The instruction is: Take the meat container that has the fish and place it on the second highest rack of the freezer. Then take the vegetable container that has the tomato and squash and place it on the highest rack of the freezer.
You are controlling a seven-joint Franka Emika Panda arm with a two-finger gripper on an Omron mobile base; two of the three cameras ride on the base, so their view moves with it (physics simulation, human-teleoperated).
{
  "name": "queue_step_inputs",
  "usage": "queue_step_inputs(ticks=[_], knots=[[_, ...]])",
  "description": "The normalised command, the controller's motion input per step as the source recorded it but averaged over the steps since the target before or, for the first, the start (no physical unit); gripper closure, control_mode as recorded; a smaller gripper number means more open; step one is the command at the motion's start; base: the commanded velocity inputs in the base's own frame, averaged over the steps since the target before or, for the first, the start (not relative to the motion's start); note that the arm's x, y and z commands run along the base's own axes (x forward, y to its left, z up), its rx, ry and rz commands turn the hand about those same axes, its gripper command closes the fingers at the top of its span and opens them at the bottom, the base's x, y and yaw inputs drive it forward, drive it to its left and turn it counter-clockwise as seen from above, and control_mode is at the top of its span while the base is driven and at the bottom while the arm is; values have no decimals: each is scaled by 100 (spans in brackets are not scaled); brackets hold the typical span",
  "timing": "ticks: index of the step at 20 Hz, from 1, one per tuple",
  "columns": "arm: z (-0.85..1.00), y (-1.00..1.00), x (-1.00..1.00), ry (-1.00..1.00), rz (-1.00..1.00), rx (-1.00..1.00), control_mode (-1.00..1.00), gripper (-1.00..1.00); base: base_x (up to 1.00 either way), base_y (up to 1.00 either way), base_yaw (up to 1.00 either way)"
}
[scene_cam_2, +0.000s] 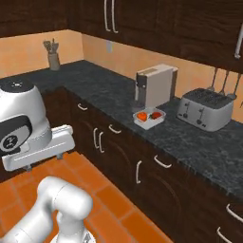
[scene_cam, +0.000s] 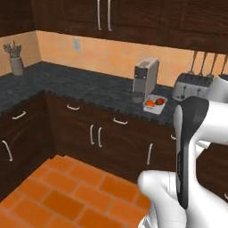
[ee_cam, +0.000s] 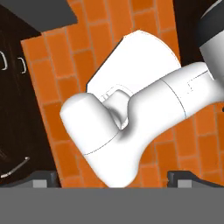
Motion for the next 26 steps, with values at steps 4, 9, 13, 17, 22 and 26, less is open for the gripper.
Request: queue_step_inputs(ticks=[4, 9, 13, 17, 22, 26], knots=[[0, 0, 0, 0, 0, 0, 100, -100, 45, 0, -70], [0, 0, 0, 0, 0, 0, 100, -100, 61, 7, -64], [0, 0, 0, 0, 0, 0, 100, -100, 79, 27, -58], [0, 0, 0, 0, 0, 0, 100, -100, 78, 43, -53], [0, 0, 0, 0, 0, 0, 100, -100, 62, 44, -24], [0, 0, 0, 0, 0, 0, 100, -100, 14, 14, 3]])
